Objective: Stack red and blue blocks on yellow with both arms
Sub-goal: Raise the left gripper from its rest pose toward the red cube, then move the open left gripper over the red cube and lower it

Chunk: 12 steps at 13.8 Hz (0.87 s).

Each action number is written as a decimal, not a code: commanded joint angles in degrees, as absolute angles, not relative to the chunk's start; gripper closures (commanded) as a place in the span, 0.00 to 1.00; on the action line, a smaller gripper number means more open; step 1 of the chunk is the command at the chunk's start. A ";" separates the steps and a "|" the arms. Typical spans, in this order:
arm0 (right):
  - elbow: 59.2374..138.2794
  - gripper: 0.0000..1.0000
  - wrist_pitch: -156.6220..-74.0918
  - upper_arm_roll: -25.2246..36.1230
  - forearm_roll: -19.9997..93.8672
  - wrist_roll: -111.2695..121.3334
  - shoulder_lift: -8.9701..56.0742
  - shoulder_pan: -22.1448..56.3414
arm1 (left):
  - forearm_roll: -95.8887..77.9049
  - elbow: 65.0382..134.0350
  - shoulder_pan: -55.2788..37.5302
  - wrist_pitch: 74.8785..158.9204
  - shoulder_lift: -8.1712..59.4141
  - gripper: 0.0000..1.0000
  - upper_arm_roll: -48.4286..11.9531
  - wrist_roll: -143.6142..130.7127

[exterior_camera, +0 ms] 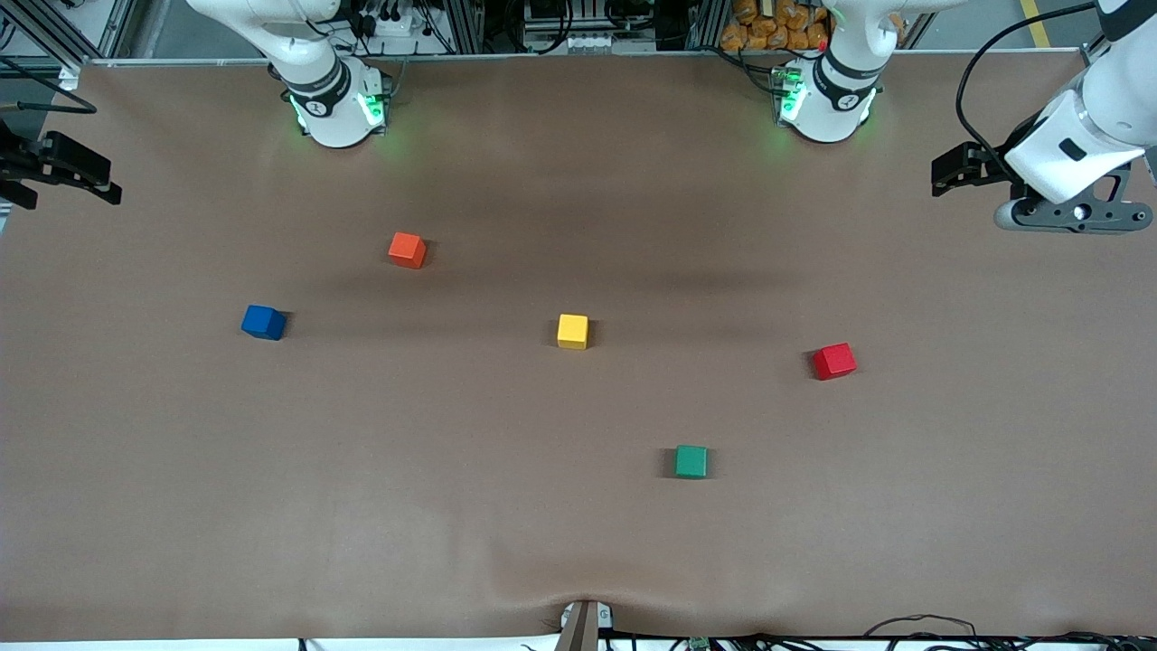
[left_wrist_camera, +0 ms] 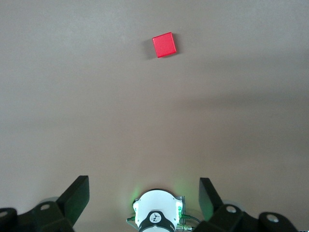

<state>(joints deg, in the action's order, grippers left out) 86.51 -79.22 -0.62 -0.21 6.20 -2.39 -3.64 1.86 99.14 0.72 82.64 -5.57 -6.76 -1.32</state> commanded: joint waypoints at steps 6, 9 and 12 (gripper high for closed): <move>85.52 0.00 -78.66 -1.05 0.35 6.24 -1.93 -5.01 | 0.88 99.84 1.41 82.44 -5.28 0.00 -6.86 -1.76; 85.52 0.00 -78.75 -1.14 0.35 6.15 -1.93 -4.92 | 1.23 101.16 1.41 84.10 -4.48 0.00 -6.86 -1.76; 85.52 0.00 -78.75 -1.14 0.35 6.15 -1.93 -5.01 | 1.14 104.05 2.11 86.65 -4.57 0.00 -6.94 -1.76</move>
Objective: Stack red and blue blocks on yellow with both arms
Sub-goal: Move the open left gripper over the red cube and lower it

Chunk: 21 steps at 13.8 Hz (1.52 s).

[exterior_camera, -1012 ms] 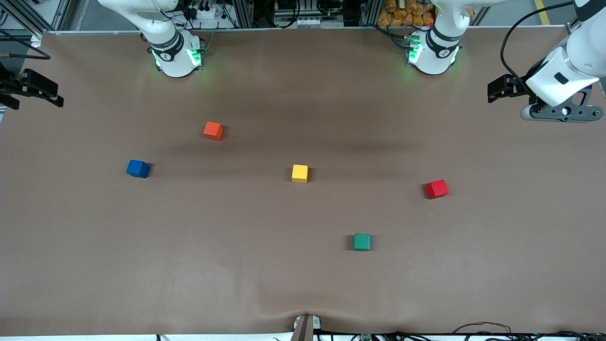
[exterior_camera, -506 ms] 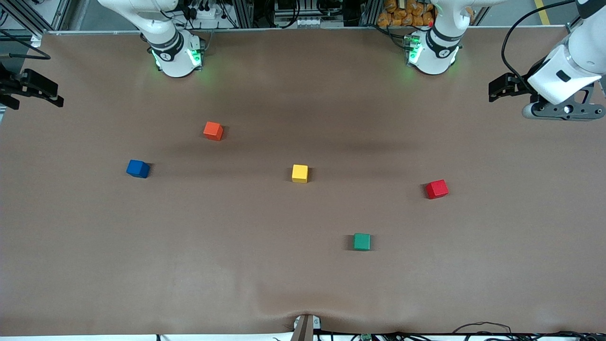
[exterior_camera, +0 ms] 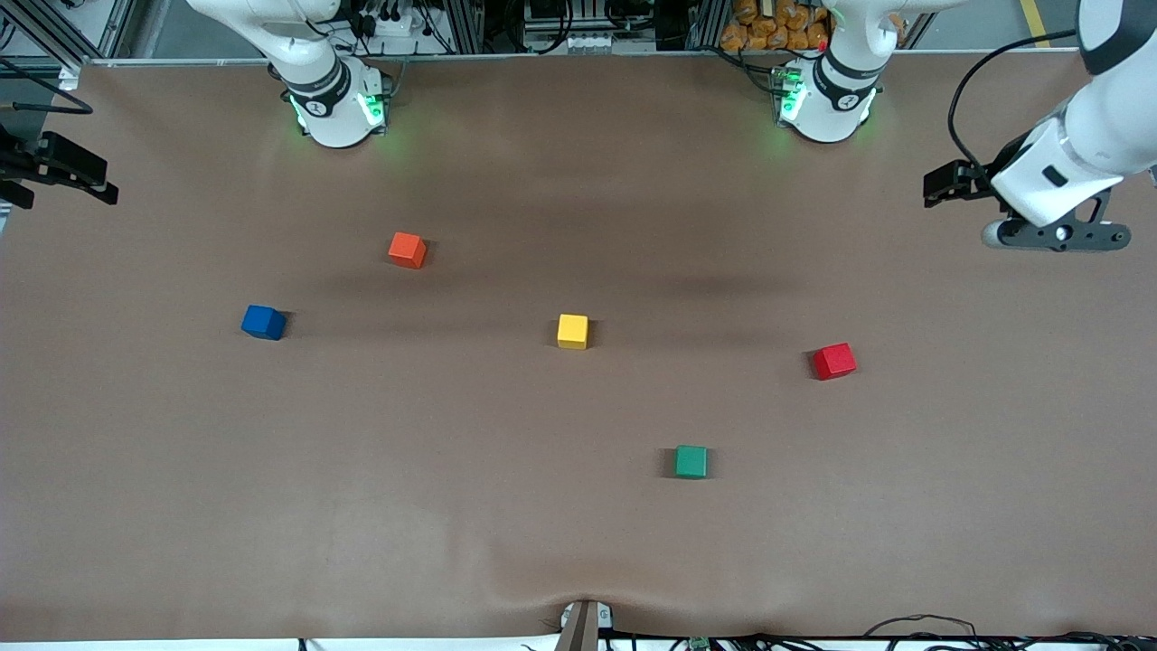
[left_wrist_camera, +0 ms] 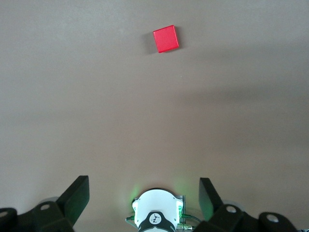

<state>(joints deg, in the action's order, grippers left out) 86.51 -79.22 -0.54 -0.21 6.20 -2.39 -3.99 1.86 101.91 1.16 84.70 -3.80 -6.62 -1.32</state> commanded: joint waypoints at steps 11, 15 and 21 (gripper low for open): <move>85.52 0.00 -78.75 -1.05 0.35 6.15 -1.85 -5.10 | 1.32 109.16 2.90 97.03 1.92 0.00 -6.86 -1.76; 85.52 0.00 -78.75 -1.14 0.35 6.15 -1.93 -5.10 | 1.58 108.37 2.90 101.15 7.98 0.00 -6.68 -1.76; 85.52 0.00 -78.75 -1.14 0.35 6.15 -1.85 -5.19 | 0.70 108.37 2.47 107.04 13.96 0.00 -6.94 -9.72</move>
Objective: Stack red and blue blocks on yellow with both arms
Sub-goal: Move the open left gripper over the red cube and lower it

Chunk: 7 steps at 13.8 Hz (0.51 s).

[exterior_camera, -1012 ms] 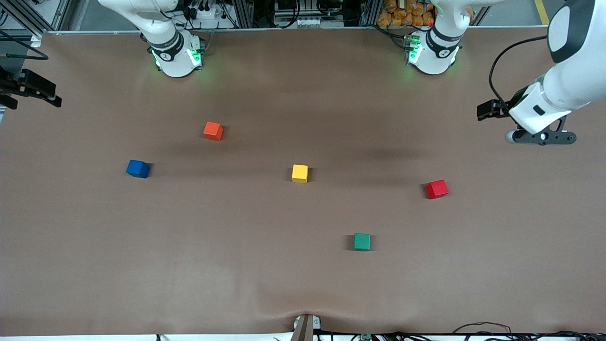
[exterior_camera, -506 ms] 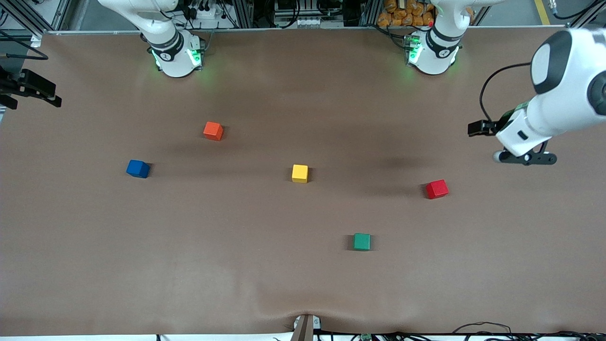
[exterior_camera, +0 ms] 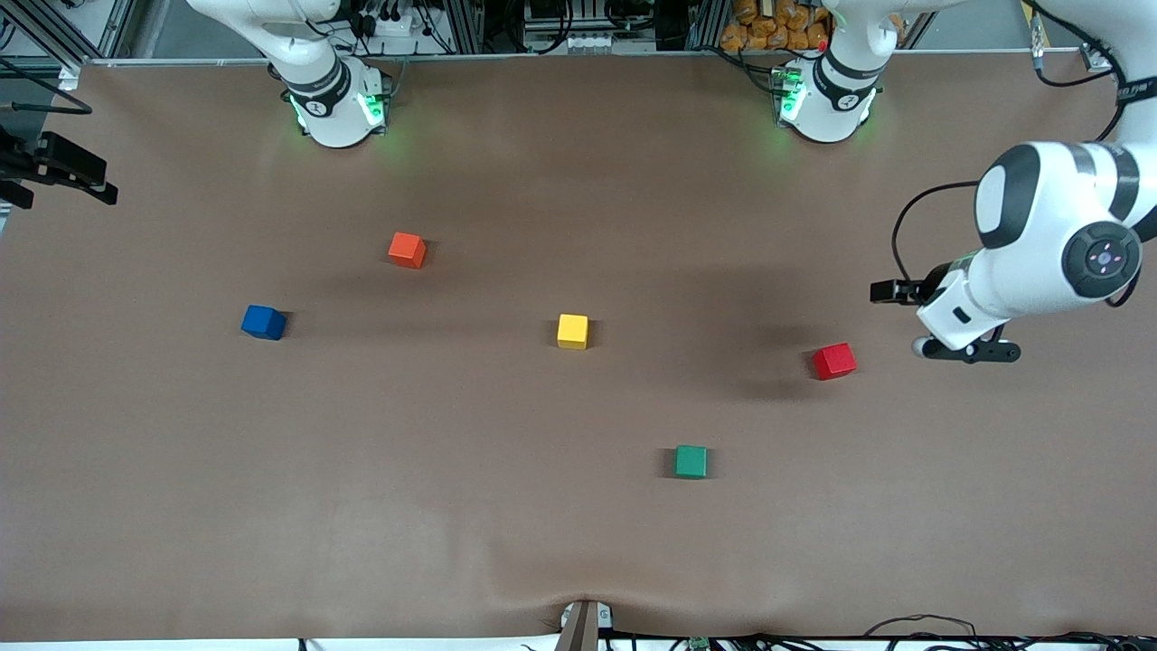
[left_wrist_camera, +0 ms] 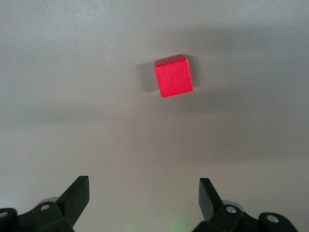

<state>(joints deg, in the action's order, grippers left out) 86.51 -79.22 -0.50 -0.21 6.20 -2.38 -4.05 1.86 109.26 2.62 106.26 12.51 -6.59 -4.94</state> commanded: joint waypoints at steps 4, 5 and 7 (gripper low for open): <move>85.52 0.00 -78.75 -1.14 0.44 6.15 -1.85 -5.27 | 0.70 108.37 2.55 111.87 18.53 0.00 -7.03 -18.71; 85.52 0.00 -78.75 -1.06 0.35 6.15 -1.67 -5.27 | 0.62 108.37 2.55 113.62 19.59 0.00 -7.03 -19.68; 85.52 0.00 -78.75 -1.14 0.35 6.15 -1.67 -5.27 | 0.53 108.37 2.20 115.92 21.44 0.00 -7.12 -23.80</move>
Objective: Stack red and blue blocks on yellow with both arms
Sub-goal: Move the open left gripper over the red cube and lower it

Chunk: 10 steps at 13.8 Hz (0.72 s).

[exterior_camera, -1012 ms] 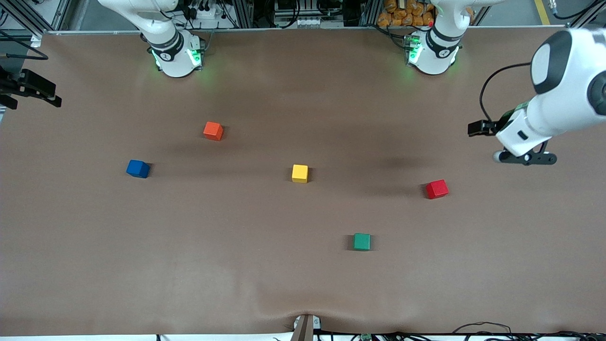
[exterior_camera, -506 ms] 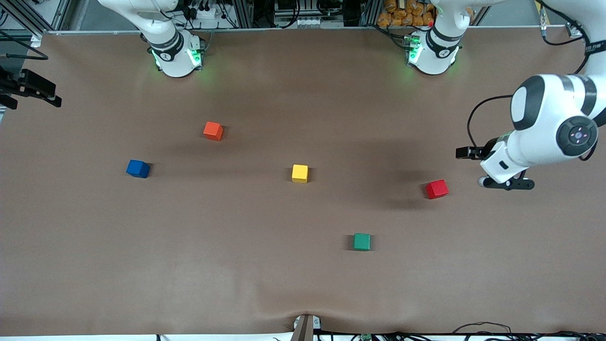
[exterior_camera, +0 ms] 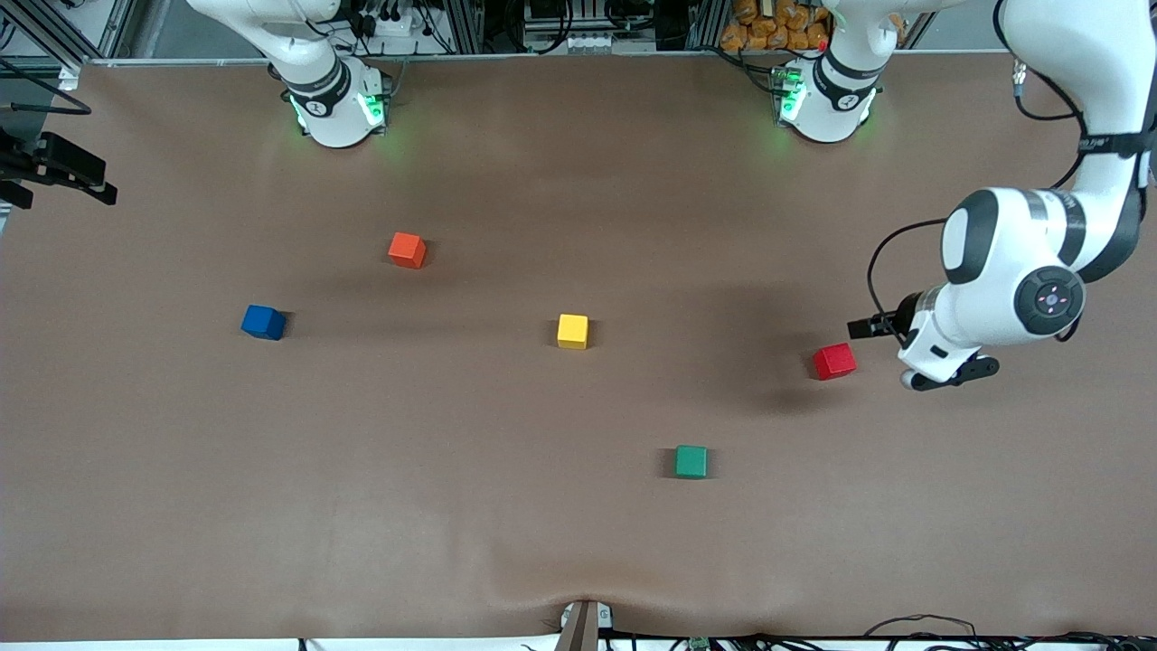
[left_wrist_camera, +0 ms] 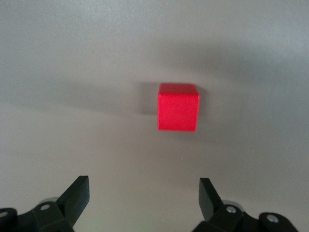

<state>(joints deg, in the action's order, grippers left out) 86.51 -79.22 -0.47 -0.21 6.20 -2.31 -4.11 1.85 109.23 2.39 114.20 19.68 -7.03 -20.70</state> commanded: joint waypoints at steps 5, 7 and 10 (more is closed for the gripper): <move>85.52 0.00 -78.75 -1.06 0.44 6.15 -1.67 -5.27 | 0.53 108.98 1.93 120.84 25.04 0.00 -7.12 -24.26; 85.52 0.00 -78.75 -1.14 0.44 6.15 -1.67 -5.27 | 0.61 109.51 1.85 121.38 26.19 0.00 -7.12 -24.26; 85.52 0.00 -78.75 -1.14 0.44 6.15 -1.67 -5.27 | 0.62 109.60 1.85 123.12 27.59 0.00 -7.12 -24.34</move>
